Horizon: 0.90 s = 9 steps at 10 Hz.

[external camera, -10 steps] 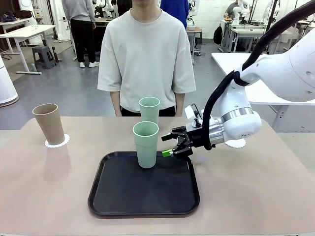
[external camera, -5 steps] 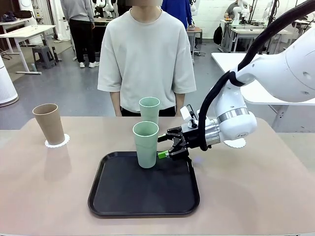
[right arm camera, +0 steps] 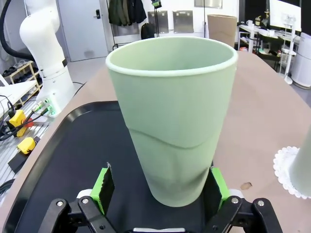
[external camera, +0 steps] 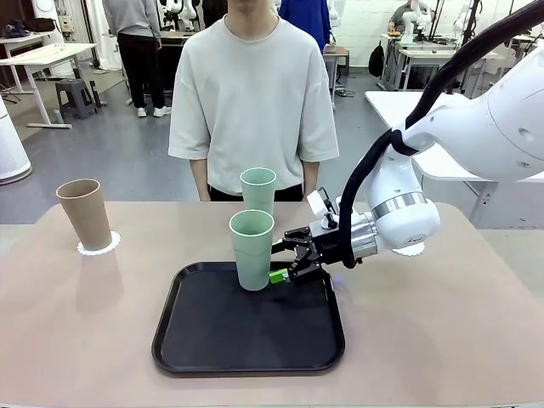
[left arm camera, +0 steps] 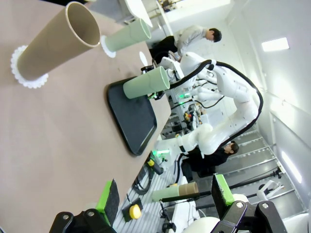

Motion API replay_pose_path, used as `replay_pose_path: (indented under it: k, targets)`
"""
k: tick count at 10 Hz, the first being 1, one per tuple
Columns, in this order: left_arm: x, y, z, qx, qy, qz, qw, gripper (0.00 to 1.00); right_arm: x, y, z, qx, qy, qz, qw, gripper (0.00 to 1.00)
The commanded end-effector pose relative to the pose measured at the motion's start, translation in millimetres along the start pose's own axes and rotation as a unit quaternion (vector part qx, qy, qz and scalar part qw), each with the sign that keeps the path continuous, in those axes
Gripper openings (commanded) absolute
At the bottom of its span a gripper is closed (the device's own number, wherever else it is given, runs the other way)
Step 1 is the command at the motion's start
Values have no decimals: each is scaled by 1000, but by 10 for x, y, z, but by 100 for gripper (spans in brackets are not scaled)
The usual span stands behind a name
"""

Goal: Place coasters on the table and set cups on them.
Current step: Take one Reusable plastic cup from the Flat Tray and place it on a coaster set by the human.

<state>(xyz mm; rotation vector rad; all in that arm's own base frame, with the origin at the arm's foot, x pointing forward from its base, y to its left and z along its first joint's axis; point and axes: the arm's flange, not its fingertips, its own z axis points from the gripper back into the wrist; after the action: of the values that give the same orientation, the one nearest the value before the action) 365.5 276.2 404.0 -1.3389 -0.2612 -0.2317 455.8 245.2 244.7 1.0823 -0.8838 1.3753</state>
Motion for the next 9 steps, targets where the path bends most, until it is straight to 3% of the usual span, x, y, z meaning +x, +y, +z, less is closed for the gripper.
replay_pose_path:
  k: [1,9]
  targets:
    - [-15,-24,1,1,-2,-1,1000,100,-5,65,-82,14,-4,17,1000,100]
    - [-15,-24,1,1,-2,-1,1000,100,-26,1,-166,0,3,18,1000,100]
